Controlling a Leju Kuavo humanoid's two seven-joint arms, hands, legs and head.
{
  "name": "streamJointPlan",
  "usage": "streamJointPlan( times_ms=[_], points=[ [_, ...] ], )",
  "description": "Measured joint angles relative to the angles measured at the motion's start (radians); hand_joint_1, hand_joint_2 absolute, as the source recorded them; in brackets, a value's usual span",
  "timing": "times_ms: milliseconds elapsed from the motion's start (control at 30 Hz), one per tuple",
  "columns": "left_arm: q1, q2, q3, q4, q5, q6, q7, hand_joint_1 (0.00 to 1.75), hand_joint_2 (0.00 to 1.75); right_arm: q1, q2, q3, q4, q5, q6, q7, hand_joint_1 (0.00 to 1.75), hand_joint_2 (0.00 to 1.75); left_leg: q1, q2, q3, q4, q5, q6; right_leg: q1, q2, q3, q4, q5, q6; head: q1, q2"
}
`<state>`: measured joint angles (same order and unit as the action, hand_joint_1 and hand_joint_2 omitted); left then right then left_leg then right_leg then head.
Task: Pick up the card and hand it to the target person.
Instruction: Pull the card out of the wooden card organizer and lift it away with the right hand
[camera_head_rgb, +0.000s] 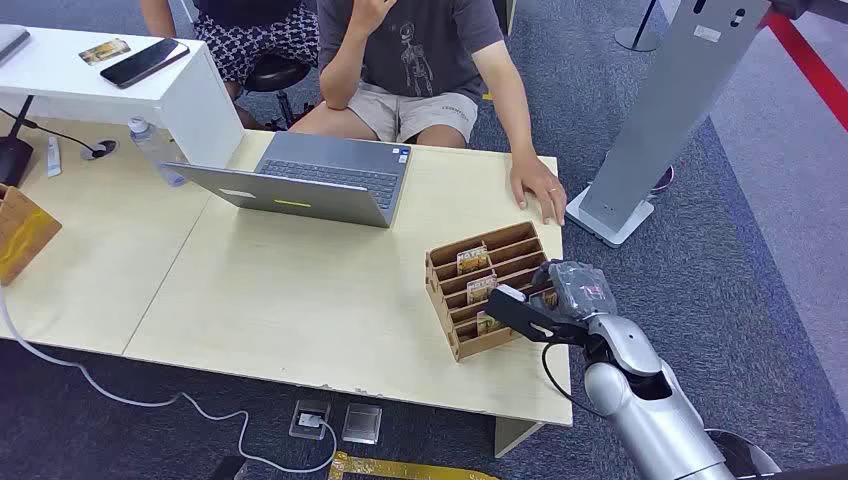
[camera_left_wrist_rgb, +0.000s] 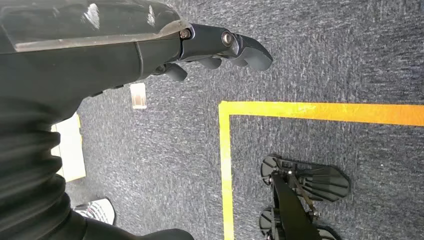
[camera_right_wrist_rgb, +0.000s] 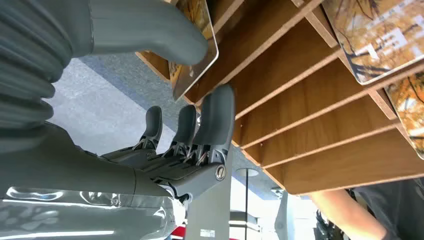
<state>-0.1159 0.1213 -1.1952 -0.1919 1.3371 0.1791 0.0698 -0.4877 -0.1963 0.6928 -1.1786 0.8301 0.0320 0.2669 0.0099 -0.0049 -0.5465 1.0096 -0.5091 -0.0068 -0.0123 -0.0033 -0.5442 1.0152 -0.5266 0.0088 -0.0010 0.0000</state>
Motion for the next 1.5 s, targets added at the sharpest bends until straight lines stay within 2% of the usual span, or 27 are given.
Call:
streamJointPlan(
  times_ms=[433,867,1500],
  points=[
    [0.001,0.000,0.000,0.000,0.009,0.004,0.000,0.00,1.75,0.009,-0.013,0.006,-0.021,0.006,0.001,0.013,1.00,1.75,0.000,0.000,0.000,0.000,0.000,0.000,0.000,0.000,0.000,0.000,0.000,0.000,0.000,0.000],
    [0.002,0.000,0.000,0.000,0.012,0.006,0.000,0.00,1.75,0.017,-0.017,0.009,-0.024,0.006,0.001,0.013,0.94,1.75,0.000,0.000,0.000,0.000,0.000,0.000,0.000,0.000,0.000,0.000,0.000,0.000,0.000,0.000],
    [0.002,0.000,0.000,0.000,0.012,0.002,0.000,0.00,1.75,0.019,-0.025,0.010,-0.023,-0.006,0.011,0.014,1.12,1.75,0.000,0.000,0.000,0.000,0.000,0.000,0.000,0.000,0.000,0.000,0.000,0.000,0.000,0.000]
  ],
)
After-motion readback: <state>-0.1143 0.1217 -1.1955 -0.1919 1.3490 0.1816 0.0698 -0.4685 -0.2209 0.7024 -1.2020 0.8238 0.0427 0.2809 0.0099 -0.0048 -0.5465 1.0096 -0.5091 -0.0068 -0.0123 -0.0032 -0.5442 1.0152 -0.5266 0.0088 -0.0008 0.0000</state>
